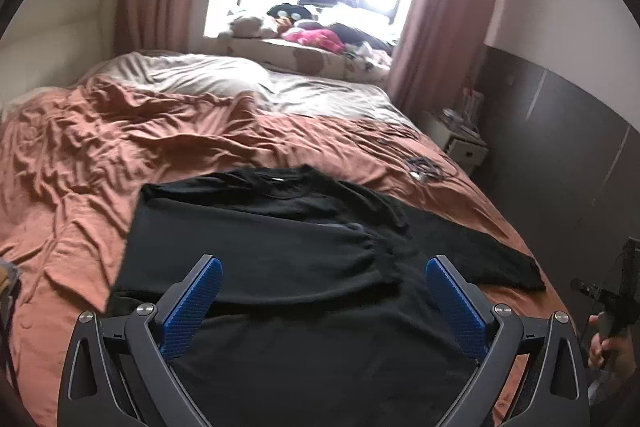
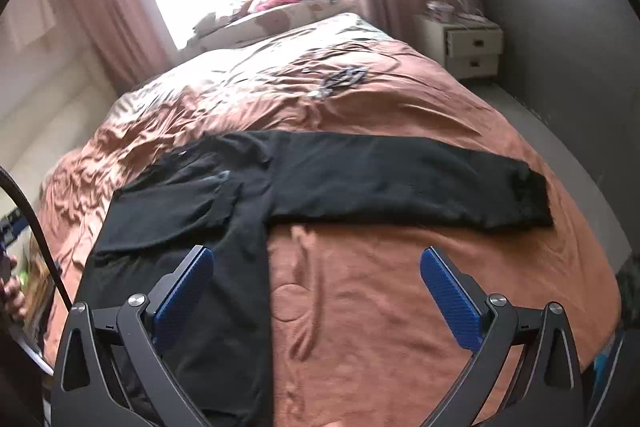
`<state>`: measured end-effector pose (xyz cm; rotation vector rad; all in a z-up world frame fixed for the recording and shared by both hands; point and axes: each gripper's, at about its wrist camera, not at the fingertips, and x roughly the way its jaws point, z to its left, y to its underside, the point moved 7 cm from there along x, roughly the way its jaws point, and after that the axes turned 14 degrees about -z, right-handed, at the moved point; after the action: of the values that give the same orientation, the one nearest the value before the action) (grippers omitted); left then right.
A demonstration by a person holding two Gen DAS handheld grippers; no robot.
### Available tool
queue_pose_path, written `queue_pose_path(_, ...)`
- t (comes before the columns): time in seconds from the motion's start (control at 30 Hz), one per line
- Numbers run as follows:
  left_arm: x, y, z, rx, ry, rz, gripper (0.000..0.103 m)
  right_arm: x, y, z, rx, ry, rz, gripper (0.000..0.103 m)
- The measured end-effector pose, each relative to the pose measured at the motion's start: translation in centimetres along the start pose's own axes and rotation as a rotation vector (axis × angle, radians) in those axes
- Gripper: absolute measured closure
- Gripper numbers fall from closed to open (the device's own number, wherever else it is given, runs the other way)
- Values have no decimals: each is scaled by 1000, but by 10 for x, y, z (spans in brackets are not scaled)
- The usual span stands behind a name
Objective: Fold small clothes
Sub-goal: 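Open both tools and lift them away from the sweatshirt, then move the right tool toward the other sleeve cuff of the sweatshirt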
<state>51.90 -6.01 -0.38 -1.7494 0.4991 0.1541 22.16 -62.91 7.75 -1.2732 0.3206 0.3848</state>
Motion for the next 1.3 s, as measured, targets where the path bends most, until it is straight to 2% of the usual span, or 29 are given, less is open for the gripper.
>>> queue_pose_path(0.2, 19, 9, -41, 48, 41, 41, 0, -8, 1, -46, 94, 24, -4, 0)
queue_pose_path(0.3, 30, 14, -55, 42, 76, 58, 0, -12, 2, -72, 125, 67, -6, 0)
queue_pose_path(0.37, 41, 19, -63, 40, 91, 75, 0, -11, 4, -86, 144, 85, -2, 4)
queue_pose_path(0.43, 51, 24, -71, 39, 93, 88, 0, -8, 7, -103, 178, 94, 11, 13)
queue_pose_path(0.67, 86, 48, -92, 41, 110, 143, 1, 11, 14, -163, 319, 130, 21, 20)
queue_pose_path(0.77, 101, 57, -98, 37, 113, 164, 1, 22, 19, -183, 379, 147, 21, 26)
queue_pose_path(0.93, 126, 70, -104, 34, 113, 202, 1, 46, 28, -209, 443, 164, 35, 42)
queue_pose_path(1.03, 140, 78, -110, 24, 118, 218, 1, 61, 31, -226, 524, 160, 34, 51)
queue_pose_path(1.17, 155, 89, -116, 20, 122, 243, 2, 81, 32, -246, 624, 162, 8, 58)
queue_pose_path(1.3, 171, 98, -118, 24, 124, 263, 5, 101, 37, -256, 652, 193, 22, 61)
